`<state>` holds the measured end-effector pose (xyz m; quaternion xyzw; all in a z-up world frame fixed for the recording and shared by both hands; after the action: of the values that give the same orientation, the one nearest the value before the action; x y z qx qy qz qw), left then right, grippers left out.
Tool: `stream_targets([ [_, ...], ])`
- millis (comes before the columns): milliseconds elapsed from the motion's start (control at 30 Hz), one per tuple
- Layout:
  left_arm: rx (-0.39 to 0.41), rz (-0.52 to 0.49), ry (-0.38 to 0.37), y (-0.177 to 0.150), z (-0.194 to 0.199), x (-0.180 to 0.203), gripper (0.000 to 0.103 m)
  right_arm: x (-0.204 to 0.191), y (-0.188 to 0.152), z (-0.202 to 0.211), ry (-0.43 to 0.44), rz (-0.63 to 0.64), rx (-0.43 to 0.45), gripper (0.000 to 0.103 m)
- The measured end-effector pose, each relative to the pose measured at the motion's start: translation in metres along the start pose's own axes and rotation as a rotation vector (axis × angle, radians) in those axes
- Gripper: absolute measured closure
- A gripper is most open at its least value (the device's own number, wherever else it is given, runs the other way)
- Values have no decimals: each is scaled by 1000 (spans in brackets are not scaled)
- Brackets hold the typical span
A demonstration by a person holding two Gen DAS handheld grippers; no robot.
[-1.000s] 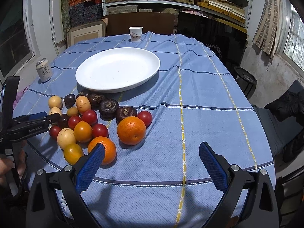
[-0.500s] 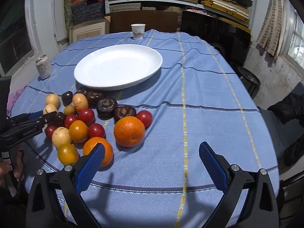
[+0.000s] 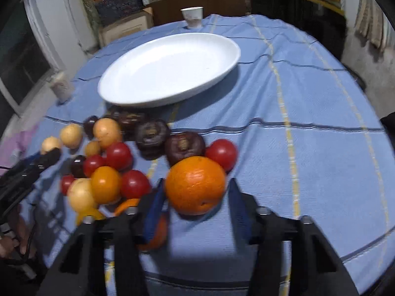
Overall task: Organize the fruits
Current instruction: 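Grasp the striped melon-pear with the left tool while the right tool grasps an orange, then carry both fruits over the white plate and open both tools to release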
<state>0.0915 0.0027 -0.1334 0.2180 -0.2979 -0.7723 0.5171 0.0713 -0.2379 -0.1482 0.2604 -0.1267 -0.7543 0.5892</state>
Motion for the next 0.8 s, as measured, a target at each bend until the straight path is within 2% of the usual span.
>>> stream_targets([
  [67, 4, -3, -3, 0, 1, 0, 63, -3, 0, 5, -20, 21, 34, 56],
  [333, 24, -1, -13, 3, 9, 0, 63, 0, -3, 22, 18, 12, 70, 56],
  [467, 36, -14, -27, 15, 16, 2, 63, 1, 9, 32, 35, 19, 105, 56],
  [600, 58, -26, -51, 43, 21, 1, 63, -5, 42, 46, 45, 41, 152, 56],
  [800, 71, -40, -89, 107, 3, -5, 63, -25, 109, 46, 79, 82, 187, 56],
])
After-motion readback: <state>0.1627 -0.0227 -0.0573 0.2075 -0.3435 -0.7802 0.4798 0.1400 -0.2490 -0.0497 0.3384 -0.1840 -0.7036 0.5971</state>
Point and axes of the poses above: each gripper's, at about its wrist camera, not at the fingertips, and z roughly against the way its jaws point, x to its right, y to its top, the point moved 4 cm from there along -z, roughly the way its jaws point, and after that the axes turned 13 degrees about -z, right-handed, at the moved point
